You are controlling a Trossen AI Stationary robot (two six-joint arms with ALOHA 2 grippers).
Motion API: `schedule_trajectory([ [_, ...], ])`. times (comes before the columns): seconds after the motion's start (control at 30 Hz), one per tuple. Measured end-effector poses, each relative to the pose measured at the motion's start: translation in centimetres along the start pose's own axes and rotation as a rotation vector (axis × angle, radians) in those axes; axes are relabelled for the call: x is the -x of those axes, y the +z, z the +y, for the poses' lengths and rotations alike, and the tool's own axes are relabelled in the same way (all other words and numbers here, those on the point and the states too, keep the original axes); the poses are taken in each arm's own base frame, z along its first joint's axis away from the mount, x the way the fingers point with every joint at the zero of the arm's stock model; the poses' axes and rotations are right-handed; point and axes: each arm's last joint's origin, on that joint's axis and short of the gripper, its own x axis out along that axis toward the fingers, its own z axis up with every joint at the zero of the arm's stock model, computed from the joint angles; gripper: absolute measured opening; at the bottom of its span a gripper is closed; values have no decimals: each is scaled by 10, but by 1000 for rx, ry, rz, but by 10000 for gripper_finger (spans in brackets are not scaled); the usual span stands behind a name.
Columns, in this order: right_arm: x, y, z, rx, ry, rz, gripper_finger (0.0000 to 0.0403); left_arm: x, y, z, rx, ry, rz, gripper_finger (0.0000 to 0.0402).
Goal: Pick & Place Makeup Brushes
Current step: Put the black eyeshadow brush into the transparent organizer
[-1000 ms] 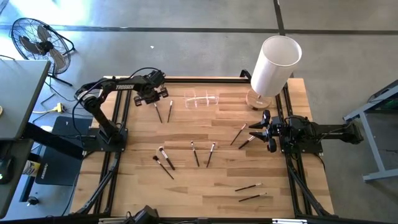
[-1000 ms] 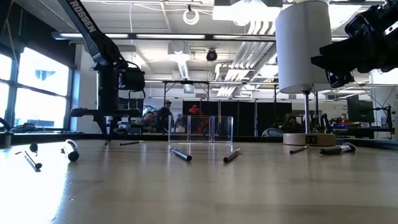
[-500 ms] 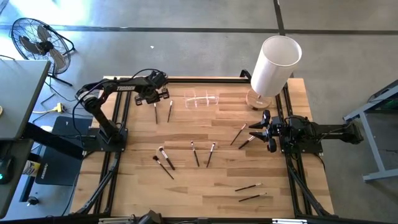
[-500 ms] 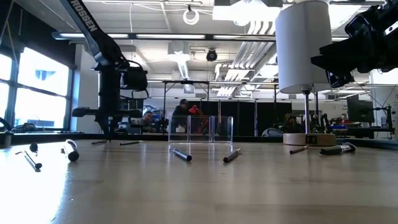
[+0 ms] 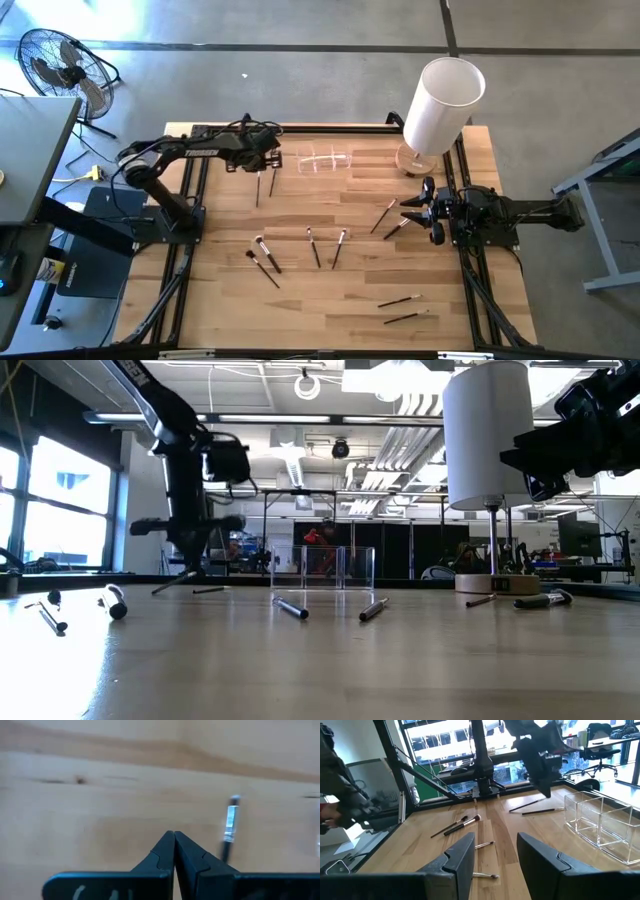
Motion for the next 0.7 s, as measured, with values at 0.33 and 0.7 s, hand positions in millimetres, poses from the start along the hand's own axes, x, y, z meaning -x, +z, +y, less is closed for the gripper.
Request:
schedule_trajectory([
  [0.33,0,0,0,0,0,0,142,70,-7,-18,-185,-308,-258,0],
  [0.7,0,0,0,0,0,0,142,107,-1,-42,-239,-600,-521,0],
])
